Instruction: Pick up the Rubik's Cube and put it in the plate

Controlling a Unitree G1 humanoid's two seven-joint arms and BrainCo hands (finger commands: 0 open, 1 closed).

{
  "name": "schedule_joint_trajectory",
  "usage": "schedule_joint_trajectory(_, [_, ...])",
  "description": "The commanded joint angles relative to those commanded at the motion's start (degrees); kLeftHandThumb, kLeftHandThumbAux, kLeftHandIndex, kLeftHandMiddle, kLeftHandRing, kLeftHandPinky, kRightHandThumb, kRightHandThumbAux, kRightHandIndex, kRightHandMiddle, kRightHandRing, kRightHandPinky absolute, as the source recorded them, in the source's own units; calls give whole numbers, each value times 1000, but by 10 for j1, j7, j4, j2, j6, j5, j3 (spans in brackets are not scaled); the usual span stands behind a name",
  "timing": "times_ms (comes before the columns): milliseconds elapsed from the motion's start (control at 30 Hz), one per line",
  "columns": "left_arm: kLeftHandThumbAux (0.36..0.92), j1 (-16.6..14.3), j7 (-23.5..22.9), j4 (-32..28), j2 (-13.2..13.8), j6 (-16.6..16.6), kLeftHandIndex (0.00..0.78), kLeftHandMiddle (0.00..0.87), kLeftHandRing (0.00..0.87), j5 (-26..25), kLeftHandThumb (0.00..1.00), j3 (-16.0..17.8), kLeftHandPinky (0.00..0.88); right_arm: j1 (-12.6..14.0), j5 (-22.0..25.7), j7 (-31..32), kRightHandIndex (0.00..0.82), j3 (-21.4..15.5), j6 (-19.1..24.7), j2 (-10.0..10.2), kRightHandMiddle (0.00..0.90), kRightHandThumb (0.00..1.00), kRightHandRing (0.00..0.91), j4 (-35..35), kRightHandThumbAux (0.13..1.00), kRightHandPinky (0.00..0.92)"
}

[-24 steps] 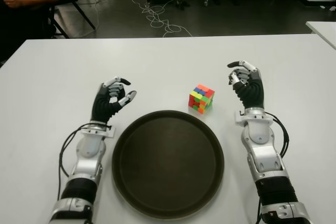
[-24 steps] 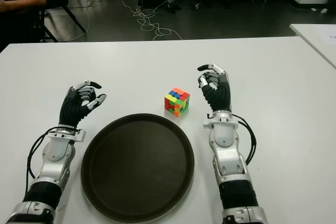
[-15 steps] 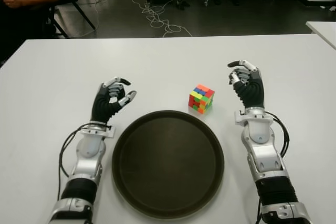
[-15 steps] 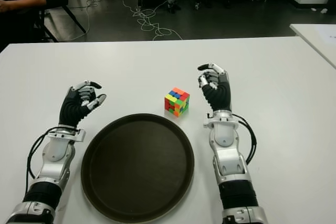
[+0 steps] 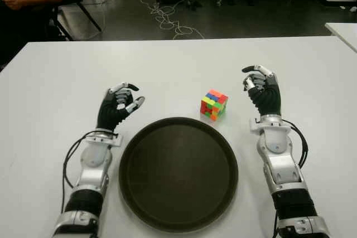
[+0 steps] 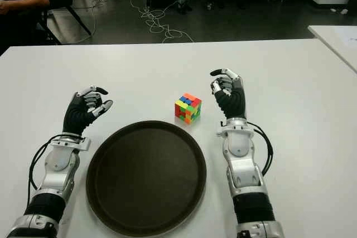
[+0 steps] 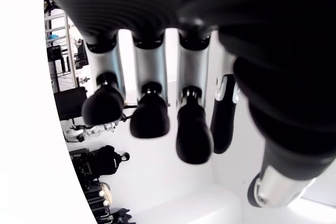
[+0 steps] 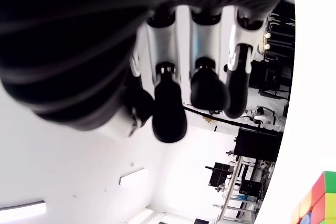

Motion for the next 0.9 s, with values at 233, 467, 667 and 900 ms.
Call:
schedule_joint_trajectory(233, [701,17,-11,-75,-8,134,438,762,769,-42,711,7,762,-3,-6,-5,441,1,-10,-1,807,713,803,8,712,783])
schedule_joint_trajectory(467, [703,29,1,-139,-11,248,437,763,769,-56,712,14,772,-5,-6,-7,441,1,-12,-2,802,713,797,14,712,779])
schedule_joint_trajectory(667, [703,31,5,-173,-12,320,437,762,775,-69,712,22,785,-5,-2,-4,441,1,-11,-1,803,713,797,13,712,782])
schedule_joint_trajectory(900, [703,29,7,-190,-14,363,437,765,781,-74,713,28,792,-5,4,-1,441,-1,-11,0,804,713,800,14,712,786])
